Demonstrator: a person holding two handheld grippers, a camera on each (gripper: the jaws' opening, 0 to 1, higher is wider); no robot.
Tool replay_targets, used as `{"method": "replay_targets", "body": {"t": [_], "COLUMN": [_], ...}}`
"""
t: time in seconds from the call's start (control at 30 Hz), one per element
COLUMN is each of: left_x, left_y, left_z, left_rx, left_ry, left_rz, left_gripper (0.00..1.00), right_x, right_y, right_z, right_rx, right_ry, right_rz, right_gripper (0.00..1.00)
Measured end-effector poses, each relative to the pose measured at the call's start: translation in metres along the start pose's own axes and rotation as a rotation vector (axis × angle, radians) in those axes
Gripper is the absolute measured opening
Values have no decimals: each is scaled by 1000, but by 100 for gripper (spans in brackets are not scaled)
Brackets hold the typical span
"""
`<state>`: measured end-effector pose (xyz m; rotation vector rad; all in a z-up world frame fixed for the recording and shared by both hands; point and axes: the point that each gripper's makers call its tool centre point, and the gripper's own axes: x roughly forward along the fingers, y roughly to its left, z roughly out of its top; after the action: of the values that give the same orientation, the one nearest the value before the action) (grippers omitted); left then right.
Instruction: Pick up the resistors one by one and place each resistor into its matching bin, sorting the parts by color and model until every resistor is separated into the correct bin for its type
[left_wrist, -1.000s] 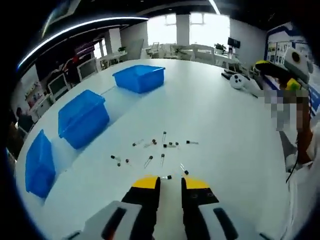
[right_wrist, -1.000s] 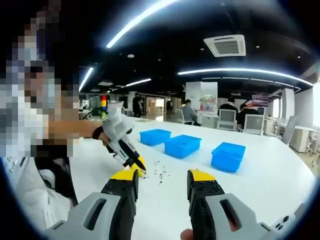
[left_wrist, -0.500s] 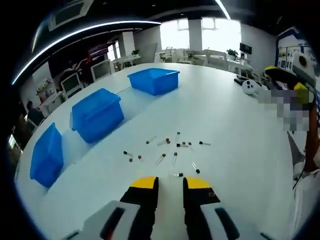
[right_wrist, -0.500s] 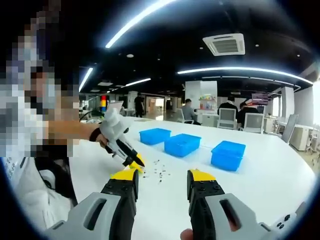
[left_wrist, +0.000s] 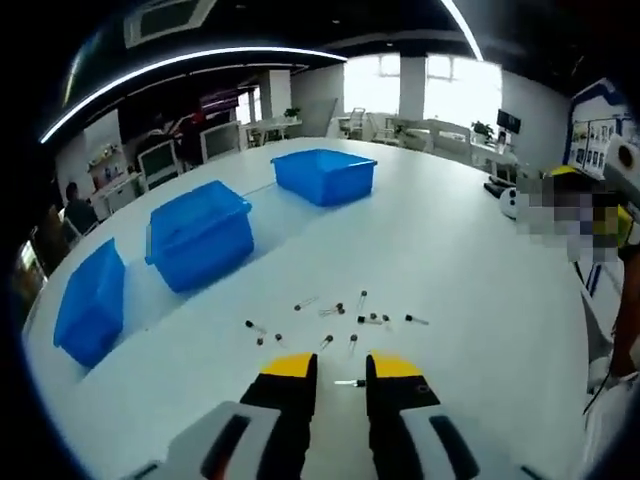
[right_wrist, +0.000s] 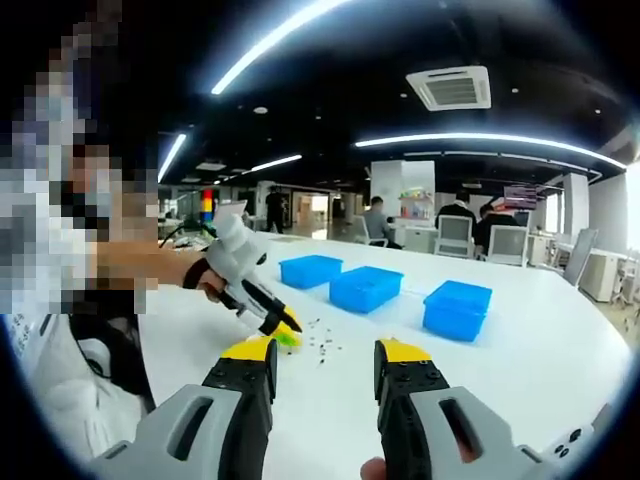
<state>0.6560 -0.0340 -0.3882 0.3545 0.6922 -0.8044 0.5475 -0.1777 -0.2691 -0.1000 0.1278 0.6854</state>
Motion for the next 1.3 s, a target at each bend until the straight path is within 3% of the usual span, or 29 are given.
{"method": "replay_targets", "body": {"t": [0.23, 0.37, 0.47, 0.57, 0.73, 0.8, 1.0, 1.13, 1.17, 1.23, 1.3], "left_x": [-18, -16, -13, -11, -6, -4, 1, -6, -8, -9, -11], "left_y": [11, 13, 1, -1, -10, -11, -11, -4, -2, -3, -1], "left_z": [-17, -17, -12, -9, -4, -3, -4, -7, -9, -3, -5], "left_rx": [-1, 4, 133, 145, 265, 273, 323, 540, 551, 530, 407], "left_ry": [44, 38, 41, 58, 64, 76, 176, 270, 299, 307, 378], "left_rz": [-1, -9, -83, -89, -129, -131, -217, -268, -267, -272, -243], "left_gripper": [22, 20, 20, 20, 20, 20, 16, 16, 17, 17, 17], "right_x": [1, 2, 2, 1, 1, 2, 1, 0, 0, 0, -1], "right_y": [-3, -2, 0, -1, -3, -2, 0, 1, 2, 2, 2], "right_z": [-2, -2, -2, 1, 1, 0, 0, 1, 1, 2, 2], "right_rx": [5, 8, 2, -1, 0, -1, -2, -4, -5, -4, -3], "right_ry": [0, 2, 4, 0, 1, 4, 2, 1, 0, -2, -2], "right_rz": [2, 4, 7, 1, -1, 3, 7, 4, 5, 4, 3], "right_gripper": [41, 41, 41, 41, 41, 41, 41, 41, 41, 41, 41]}}
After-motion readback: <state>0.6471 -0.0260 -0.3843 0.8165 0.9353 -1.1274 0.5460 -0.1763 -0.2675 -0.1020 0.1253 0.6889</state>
